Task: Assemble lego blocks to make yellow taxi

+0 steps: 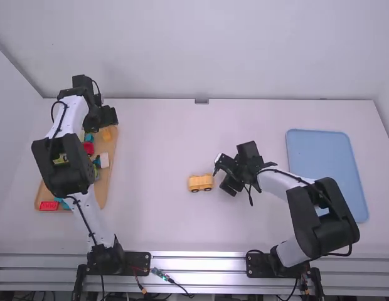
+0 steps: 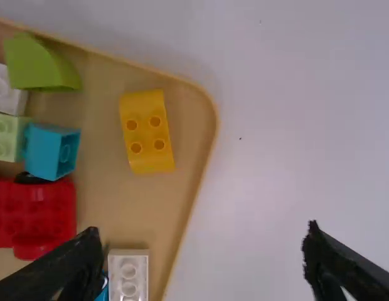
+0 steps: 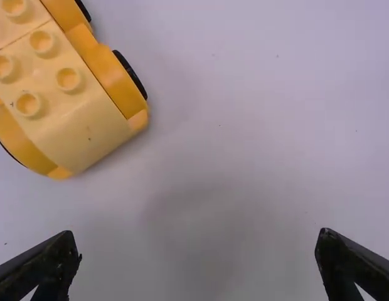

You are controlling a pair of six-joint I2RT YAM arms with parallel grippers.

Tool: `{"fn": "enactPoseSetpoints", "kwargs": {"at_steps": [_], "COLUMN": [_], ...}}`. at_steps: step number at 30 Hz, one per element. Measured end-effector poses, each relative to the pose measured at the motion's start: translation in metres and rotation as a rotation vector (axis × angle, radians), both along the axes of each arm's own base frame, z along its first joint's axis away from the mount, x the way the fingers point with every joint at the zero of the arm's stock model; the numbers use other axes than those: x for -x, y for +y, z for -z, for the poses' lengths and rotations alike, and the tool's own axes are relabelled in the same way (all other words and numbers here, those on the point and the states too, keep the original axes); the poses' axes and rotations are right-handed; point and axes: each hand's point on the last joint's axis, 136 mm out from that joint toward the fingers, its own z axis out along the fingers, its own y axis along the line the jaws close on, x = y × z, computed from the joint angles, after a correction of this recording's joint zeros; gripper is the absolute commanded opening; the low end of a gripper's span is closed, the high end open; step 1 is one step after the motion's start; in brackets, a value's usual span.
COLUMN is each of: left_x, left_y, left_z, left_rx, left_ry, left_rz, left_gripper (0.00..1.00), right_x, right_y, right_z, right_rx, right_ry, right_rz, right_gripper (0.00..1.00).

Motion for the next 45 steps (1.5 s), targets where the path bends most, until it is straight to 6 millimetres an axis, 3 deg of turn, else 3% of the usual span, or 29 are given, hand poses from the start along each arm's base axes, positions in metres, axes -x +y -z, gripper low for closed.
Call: {"fn": "enactPoseSetpoints", "kwargs": {"at_steps": [6, 10, 20, 35, 45], "left_x": [-0.004, -0.006, 0.0, -0.004, -0.01], "left_y": [0.009, 0.013, 0.017, 0.027, 0.036], "left_z": [0.011, 0.019, 0.057, 0.085, 0.085], "left_rx": [-0.033, -0.049, -0.049, -0.103, -0.153], "left_ry": [0.004, -0.01, -0.022, -0.099, -0.137], "left_rz": [-0.036, -0.053, -0.1, -0.147, -0.165], "left_gripper": [0.71, 0.65, 0.57, 0.51, 0.5], "right_x": [0.0, 0.0, 0.001, 0.004, 0.005], "right_y": [0.0, 0.0, -0.001, -0.002, -0.002], "right_z": [0.0, 0.0, 0.001, 0.002, 0.003], "right_rx": [0.001, 0.001, 0.004, 0.008, 0.011], "right_ry": [0.0, -0.001, 0.004, 0.016, 0.023], "right_rz": [-0.001, -0.001, 0.0, 0.0, 0.0], "right_gripper": [0.99, 0.99, 0.99, 0.99, 0.99]}}
